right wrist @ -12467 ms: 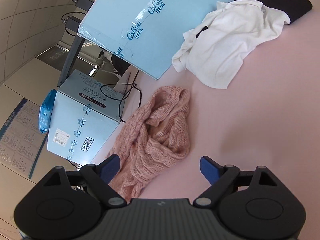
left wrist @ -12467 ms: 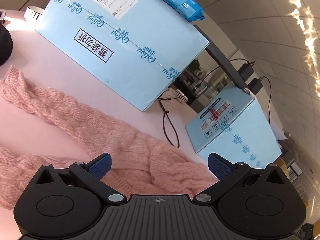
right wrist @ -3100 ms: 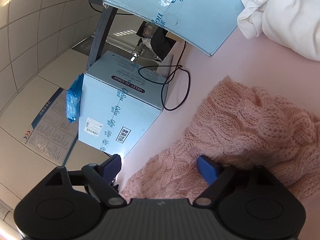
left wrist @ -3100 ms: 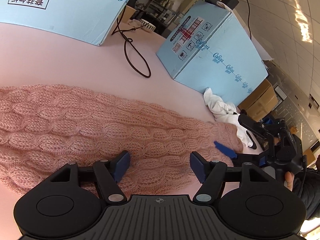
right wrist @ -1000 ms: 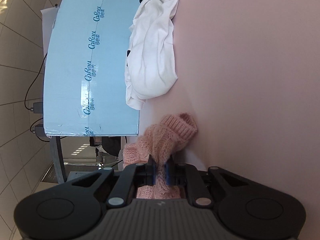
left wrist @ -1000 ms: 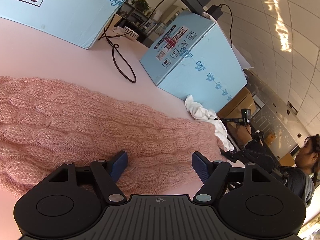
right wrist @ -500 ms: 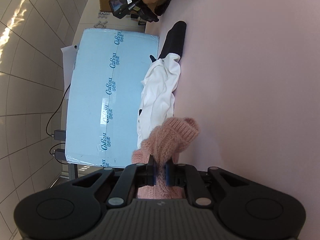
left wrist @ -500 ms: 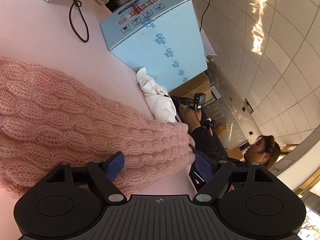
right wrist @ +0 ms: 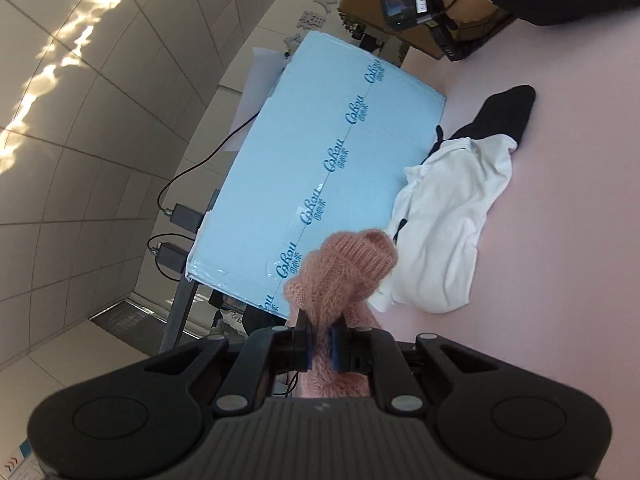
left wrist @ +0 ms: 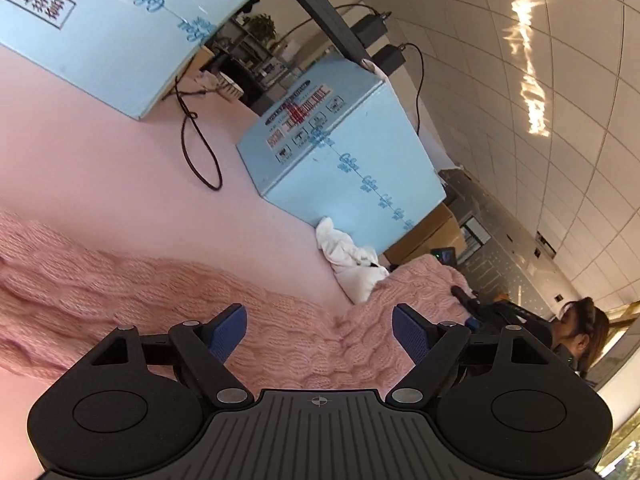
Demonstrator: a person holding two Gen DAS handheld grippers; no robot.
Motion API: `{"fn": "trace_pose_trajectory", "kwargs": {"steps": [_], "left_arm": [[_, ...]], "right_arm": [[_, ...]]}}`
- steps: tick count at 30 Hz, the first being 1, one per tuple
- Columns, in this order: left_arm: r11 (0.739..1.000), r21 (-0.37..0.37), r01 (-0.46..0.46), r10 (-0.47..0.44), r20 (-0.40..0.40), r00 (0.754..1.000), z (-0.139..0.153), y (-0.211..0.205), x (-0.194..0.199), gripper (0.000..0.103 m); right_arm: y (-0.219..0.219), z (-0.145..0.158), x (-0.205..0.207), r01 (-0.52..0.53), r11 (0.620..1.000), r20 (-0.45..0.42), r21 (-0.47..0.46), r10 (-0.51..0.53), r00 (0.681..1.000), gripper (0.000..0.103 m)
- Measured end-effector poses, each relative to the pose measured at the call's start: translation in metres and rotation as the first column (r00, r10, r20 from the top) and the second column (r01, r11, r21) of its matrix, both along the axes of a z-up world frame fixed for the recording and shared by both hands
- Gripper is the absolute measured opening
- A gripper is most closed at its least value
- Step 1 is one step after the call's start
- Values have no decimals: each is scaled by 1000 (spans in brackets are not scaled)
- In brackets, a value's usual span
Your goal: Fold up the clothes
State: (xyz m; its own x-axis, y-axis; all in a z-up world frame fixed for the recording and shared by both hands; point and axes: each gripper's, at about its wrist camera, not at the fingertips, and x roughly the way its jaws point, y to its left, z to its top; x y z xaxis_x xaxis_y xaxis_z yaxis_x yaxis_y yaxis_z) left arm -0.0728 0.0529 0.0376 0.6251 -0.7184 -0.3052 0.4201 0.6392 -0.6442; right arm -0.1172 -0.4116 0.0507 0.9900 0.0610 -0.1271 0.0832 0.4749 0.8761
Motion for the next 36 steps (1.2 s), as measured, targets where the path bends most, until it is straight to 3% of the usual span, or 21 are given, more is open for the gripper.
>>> {"fn": "trace_pose_trajectory", "kwargs": {"steps": [2,4,5,7,9,10,11,12,14,17,20,24,29,33,34,35,36], "left_arm": [[993,33,-116,114,46,992,8,25,2,86],[970,-19,-244,245,85,966,7,66,-1,86],[959,-98,-266,275,90,957,1,86,-4,86],[904,-315,-289,311,19,950,-19,126,-5,86],[817,-492,-301,303,-78,950,-34,155,-3,86],[775,-563,-287,285,-94,954,-39,163,-1,86],[766,-575,-286,287,-91,954,-38,165,-1,86],[784,-550,-288,305,-63,950,-33,163,-3,86],[844,-458,-280,335,41,941,-19,152,-12,87],[893,-401,-204,287,160,944,-7,138,-18,89],[892,-390,-229,324,196,926,-2,138,-25,90],[845,-418,-333,465,266,844,2,145,-46,91],[854,-423,-304,431,246,868,0,146,-43,91],[863,-421,-279,402,240,884,-2,144,-41,92],[864,-423,-273,395,234,888,-3,144,-41,92],[864,-428,-266,388,228,893,-4,144,-40,92],[863,-434,-258,380,220,899,-5,144,-39,93]], "right_arm": [[24,12,9,-39,997,13,-68,40,999,10],[49,21,21,-96,989,15,-111,98,995,11],[63,23,28,-133,983,11,-127,135,991,11],[94,25,42,-214,965,-8,-152,215,977,11],[124,24,53,-278,943,-29,-182,278,960,11],[139,24,57,-303,931,-37,-202,302,952,11],[159,23,61,-332,915,-45,-229,331,943,11],[179,22,64,-361,896,-46,-258,362,931,11],[214,20,66,-408,858,-30,-313,420,907,11],[255,19,66,-479,788,-18,-386,513,858,11],[291,12,62,-588,698,-54,-409,625,779,11],[315,2,54,-624,641,-105,-448,655,748,11],[337,-11,57,-690,564,-191,-453,695,693,14],[344,-37,72,-812,478,-297,-335,765,572,20],[343,-38,72,-819,472,-289,-326,775,562,22],[342,-38,72,-820,473,-273,-323,783,559,33],[341,-37,71,-825,470,-252,-315,796,550,54]]}}
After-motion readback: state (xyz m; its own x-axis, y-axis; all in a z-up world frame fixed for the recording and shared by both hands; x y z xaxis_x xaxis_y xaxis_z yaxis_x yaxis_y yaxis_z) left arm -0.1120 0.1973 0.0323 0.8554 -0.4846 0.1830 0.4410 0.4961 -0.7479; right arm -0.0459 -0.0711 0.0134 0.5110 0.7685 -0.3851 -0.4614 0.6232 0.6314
